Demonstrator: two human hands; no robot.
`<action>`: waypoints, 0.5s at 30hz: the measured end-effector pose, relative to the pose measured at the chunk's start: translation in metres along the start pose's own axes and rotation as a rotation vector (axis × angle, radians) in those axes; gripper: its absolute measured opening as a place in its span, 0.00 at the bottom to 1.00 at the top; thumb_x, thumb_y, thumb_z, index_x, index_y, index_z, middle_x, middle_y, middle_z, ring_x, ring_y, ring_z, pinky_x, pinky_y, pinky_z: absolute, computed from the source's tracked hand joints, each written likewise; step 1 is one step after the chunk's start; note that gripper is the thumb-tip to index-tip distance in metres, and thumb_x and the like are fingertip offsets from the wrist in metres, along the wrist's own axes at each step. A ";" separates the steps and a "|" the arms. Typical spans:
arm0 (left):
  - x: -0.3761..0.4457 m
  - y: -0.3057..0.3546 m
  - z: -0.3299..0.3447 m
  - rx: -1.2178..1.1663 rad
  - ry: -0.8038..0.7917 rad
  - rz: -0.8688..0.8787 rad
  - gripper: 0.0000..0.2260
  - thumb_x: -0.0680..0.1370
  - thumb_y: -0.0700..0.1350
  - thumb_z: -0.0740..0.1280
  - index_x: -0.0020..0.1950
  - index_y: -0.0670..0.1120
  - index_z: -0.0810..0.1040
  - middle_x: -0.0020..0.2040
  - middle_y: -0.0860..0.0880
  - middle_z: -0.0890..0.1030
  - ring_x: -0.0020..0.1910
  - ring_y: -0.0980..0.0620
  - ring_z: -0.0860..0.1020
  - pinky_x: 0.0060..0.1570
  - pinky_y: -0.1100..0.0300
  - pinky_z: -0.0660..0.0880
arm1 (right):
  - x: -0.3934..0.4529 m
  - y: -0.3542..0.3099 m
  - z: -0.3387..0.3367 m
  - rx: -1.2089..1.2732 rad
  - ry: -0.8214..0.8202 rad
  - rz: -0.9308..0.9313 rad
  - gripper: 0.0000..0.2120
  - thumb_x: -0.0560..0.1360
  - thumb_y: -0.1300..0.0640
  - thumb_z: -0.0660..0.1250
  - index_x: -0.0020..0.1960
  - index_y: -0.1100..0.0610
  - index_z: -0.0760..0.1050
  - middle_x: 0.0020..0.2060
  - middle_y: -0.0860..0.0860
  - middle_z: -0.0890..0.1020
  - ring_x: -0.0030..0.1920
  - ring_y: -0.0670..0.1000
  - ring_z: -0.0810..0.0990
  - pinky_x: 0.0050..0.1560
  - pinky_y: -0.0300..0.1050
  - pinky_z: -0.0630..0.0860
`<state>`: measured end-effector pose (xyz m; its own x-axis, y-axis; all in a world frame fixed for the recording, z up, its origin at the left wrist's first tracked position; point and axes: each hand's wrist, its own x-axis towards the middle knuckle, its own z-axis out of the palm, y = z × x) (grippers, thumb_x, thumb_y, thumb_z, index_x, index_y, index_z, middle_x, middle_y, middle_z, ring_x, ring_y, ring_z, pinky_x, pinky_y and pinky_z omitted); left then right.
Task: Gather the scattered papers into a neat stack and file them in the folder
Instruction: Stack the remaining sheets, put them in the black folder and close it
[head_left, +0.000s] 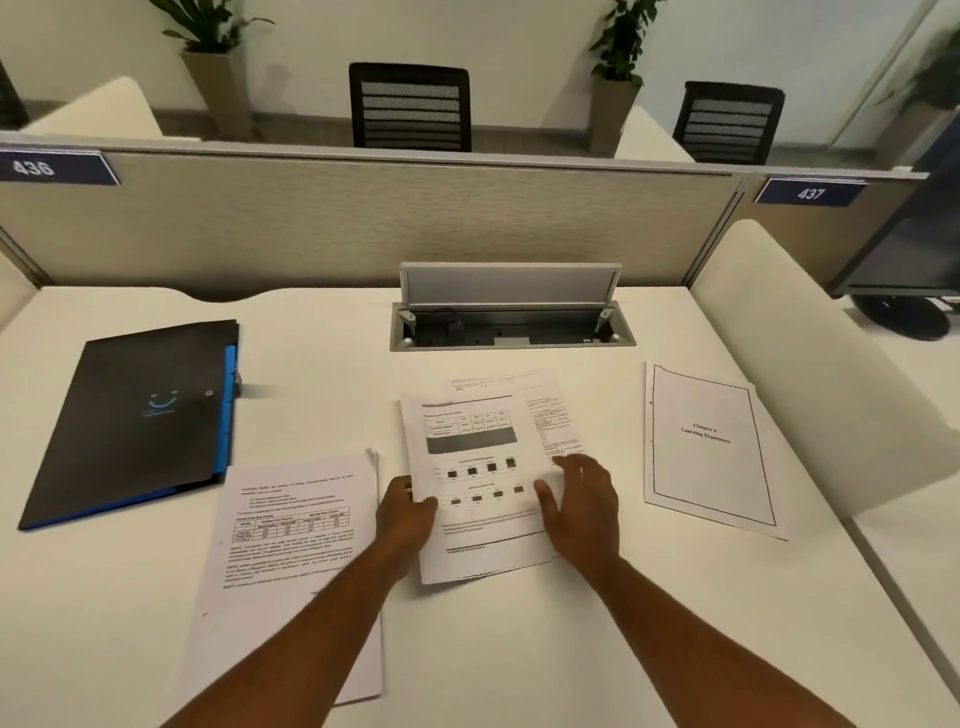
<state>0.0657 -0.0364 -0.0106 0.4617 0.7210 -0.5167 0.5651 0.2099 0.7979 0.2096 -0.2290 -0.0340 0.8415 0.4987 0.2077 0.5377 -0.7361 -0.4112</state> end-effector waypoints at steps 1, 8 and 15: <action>0.001 0.001 -0.001 0.009 -0.006 -0.005 0.17 0.76 0.39 0.66 0.65 0.45 0.73 0.60 0.46 0.80 0.56 0.45 0.79 0.56 0.52 0.77 | 0.004 0.001 0.000 -0.040 -0.050 0.067 0.28 0.78 0.41 0.66 0.72 0.57 0.72 0.71 0.58 0.74 0.73 0.61 0.69 0.72 0.59 0.67; -0.003 0.004 0.003 0.096 -0.043 0.077 0.16 0.76 0.39 0.68 0.64 0.45 0.76 0.60 0.47 0.81 0.53 0.48 0.79 0.53 0.56 0.76 | -0.007 0.003 0.016 -0.053 -0.360 0.077 0.47 0.74 0.30 0.63 0.83 0.54 0.51 0.83 0.52 0.54 0.82 0.53 0.50 0.80 0.56 0.52; -0.008 0.016 0.013 0.043 0.077 0.131 0.24 0.73 0.36 0.69 0.69 0.47 0.73 0.62 0.42 0.78 0.58 0.42 0.78 0.57 0.46 0.78 | -0.029 -0.007 0.018 -0.078 -0.233 0.002 0.46 0.68 0.26 0.61 0.80 0.48 0.58 0.74 0.46 0.69 0.71 0.51 0.68 0.67 0.52 0.70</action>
<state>0.0800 -0.0469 0.0022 0.4809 0.7890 -0.3825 0.5328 0.0835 0.8421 0.1806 -0.2296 -0.0531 0.8126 0.5827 -0.0071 0.5460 -0.7656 -0.3402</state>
